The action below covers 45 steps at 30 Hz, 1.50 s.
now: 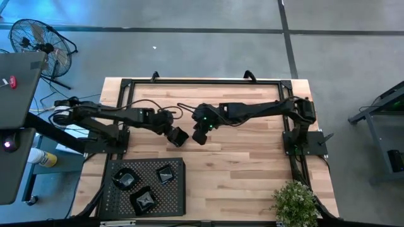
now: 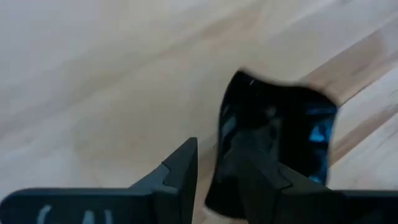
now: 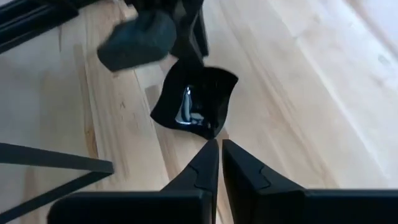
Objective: Pick & Place Mini shaped plates
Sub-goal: Stack the distorted square plate on top of the distorted square plate on the shelf
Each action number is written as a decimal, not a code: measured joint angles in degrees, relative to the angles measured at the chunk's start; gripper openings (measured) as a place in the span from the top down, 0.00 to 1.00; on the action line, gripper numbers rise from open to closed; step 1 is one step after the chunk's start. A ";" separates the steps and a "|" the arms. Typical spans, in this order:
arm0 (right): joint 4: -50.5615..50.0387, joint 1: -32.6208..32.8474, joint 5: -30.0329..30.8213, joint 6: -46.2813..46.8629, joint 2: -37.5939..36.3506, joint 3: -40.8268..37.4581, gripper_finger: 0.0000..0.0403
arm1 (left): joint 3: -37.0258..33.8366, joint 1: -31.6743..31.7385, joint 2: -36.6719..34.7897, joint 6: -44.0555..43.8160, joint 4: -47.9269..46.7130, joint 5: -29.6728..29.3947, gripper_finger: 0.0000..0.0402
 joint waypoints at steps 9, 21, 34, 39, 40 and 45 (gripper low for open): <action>0.67 0.60 3.22 -0.66 -2.60 0.00 0.99 | -0.02 0.00 4.06 1.63 2.02 3.16 0.83; -0.48 0.65 3.61 -0.66 -3.67 -0.02 1.00 | 2.56 0.04 0.23 6.25 -1.80 7.38 0.99; -5.78 0.78 6.64 -0.86 -7.13 -0.05 1.00 | 26.46 -0.97 -17.37 7.66 -37.00 10.14 1.00; -6.09 0.75 7.15 -1.18 -7.65 -0.05 1.00 | 39.76 -9.86 -16.33 1.85 -46.93 10.23 1.00; -6.23 0.75 7.17 -1.16 -7.65 -0.04 1.00 | 41.84 -12.64 -15.97 -0.43 -47.21 9.99 1.00; -6.47 0.75 7.10 -1.09 -7.65 -0.04 1.00 | 46.64 -29.31 -13.99 -13.27 -46.74 3.80 1.00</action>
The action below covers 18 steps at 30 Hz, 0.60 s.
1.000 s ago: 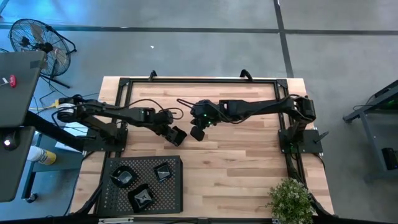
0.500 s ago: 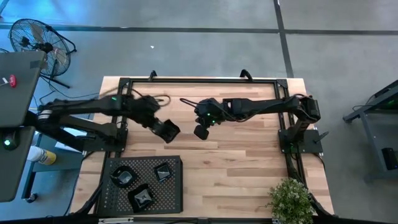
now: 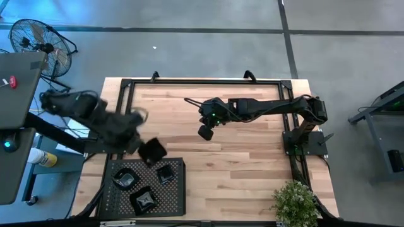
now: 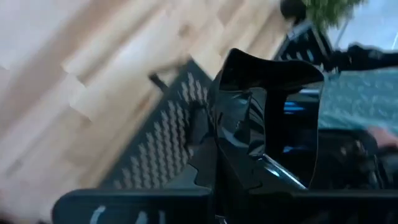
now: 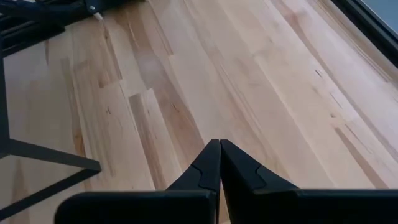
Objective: Pick & Place Mini shaped plates
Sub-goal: Stack the distorted square plate on top of the distorted square plate on the shelf
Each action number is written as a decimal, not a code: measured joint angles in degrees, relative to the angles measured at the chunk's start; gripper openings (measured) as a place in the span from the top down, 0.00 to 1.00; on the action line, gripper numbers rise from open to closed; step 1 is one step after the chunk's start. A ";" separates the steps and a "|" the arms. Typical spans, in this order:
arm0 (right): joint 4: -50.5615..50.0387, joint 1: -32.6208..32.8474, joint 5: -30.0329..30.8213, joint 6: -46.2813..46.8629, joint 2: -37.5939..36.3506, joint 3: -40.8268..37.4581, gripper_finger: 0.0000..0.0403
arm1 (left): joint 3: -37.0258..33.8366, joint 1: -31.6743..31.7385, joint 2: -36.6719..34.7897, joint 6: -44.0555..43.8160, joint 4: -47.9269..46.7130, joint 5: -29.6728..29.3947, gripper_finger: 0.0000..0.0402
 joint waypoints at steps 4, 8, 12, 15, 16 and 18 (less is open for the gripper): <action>0.02 0.00 -0.03 -0.05 0.00 0.00 1.00 | -0.34 -14.07 1.60 -11.32 1.17 -6.10 1.00; 0.00 0.00 -0.03 -0.78 0.00 0.00 1.00 | -0.37 -25.89 4.40 -21.70 2.52 -12.36 1.00; 0.03 0.00 -0.04 -0.94 0.00 0.00 1.00 | -0.39 -34.24 8.37 -30.49 2.63 -15.24 1.00; 0.11 0.00 -0.03 -0.96 0.00 0.00 1.00 | -0.44 -38.07 11.71 -35.67 2.81 -15.00 1.00; 0.16 0.00 0.04 -0.96 0.00 0.00 1.00 | -0.44 -39.14 12.66 -37.08 3.01 -14.91 1.00; 0.56 0.00 0.19 -1.17 0.00 0.00 1.00 | -0.44 -40.96 14.28 -39.96 3.29 -14.82 1.00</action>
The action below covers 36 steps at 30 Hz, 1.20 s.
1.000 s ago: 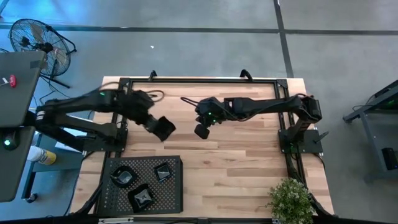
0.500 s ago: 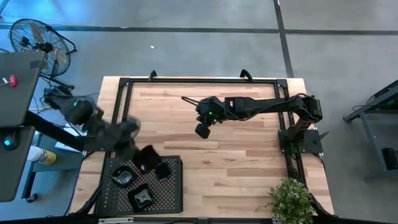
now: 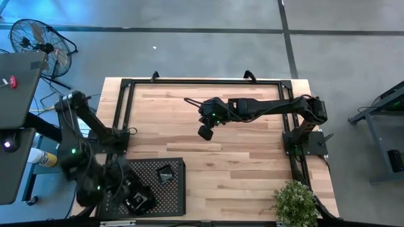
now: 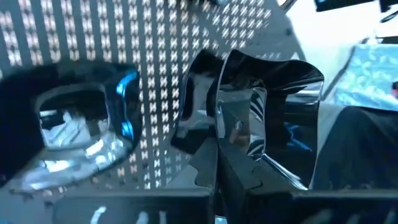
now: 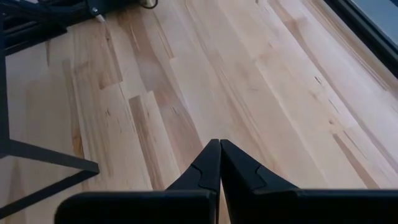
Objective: Pick & Place Mini shaped plates
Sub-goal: Stack the distorted square plate on top of the distorted square plate on the shelf
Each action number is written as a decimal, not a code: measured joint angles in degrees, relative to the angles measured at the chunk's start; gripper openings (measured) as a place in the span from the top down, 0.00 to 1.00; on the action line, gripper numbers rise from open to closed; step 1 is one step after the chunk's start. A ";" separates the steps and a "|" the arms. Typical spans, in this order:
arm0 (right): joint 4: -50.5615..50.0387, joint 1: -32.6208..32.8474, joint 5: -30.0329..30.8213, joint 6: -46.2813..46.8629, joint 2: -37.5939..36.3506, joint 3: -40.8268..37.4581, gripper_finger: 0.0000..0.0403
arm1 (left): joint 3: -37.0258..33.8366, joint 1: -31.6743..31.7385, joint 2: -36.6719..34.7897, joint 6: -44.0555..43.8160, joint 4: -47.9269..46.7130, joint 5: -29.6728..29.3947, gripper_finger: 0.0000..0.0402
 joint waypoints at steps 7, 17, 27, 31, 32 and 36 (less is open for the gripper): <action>1.31 -0.01 -0.22 -0.84 0.02 0.00 1.00 | 0.00 -1.40 2.27 -3.15 1.45 -1.31 1.00; 1.76 -0.02 -0.12 -0.86 0.02 0.00 1.00 | 0.00 -1.38 5.11 -2.49 1.19 -2.78 0.99; 1.85 -0.02 -0.09 -0.86 0.04 0.00 1.00 | -0.02 -1.34 5.11 -2.07 1.47 -2.71 0.83; 1.85 -0.02 -0.09 -0.86 0.07 0.00 1.00 | -0.02 -1.34 5.11 -0.92 1.30 -2.63 0.78; 1.85 -0.02 -0.07 -0.88 0.07 0.00 1.00 | -0.02 -1.34 5.11 -0.92 1.10 -2.63 0.77; 1.85 -0.02 -0.08 -1.24 0.07 0.00 1.00 | -0.02 -1.34 4.73 -0.76 1.04 -2.83 0.76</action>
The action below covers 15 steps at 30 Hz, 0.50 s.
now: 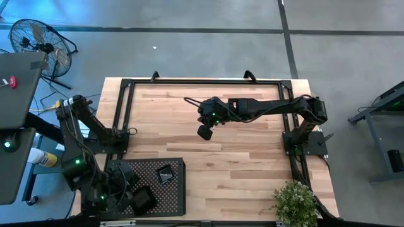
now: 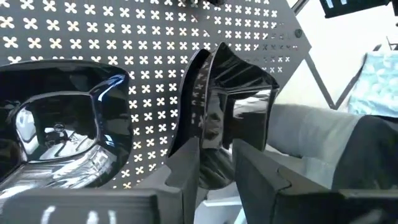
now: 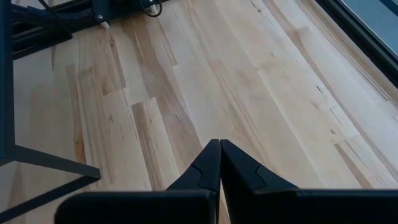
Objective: Pick & Place Mini shaped plates
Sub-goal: Stack the distorted square plate on top of the distorted square plate on the shelf, then return to Home Position
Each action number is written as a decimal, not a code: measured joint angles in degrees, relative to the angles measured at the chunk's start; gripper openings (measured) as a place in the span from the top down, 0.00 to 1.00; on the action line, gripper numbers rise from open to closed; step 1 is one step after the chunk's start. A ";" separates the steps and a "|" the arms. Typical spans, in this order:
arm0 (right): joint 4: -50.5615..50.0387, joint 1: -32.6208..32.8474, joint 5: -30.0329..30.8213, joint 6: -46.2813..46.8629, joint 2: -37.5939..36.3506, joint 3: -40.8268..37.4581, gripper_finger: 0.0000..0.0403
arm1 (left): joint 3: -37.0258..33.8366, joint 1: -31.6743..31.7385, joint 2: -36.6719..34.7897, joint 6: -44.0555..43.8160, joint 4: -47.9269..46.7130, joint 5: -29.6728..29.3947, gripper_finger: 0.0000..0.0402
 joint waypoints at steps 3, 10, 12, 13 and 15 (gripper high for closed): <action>-0.01 0.00 -0.01 -0.06 0.00 0.00 1.00 | 0.00 0.00 -0.24 1.96 1.32 -0.39 0.76; 0.00 0.00 0.00 -0.15 0.00 0.00 1.00 | 0.00 0.00 -0.24 5.97 2.57 4.68 0.85; 0.02 0.00 0.01 -0.85 0.00 0.00 1.00 | 0.00 0.00 -0.63 8.23 2.08 4.48 0.91; 0.04 0.02 0.07 -1.39 -0.05 0.00 1.00 | 0.00 0.00 -1.04 9.86 1.85 3.62 0.95; 0.61 0.38 0.92 -4.37 -0.16 0.00 1.00 | 0.00 0.44 -2.27 15.08 1.95 -0.77 0.99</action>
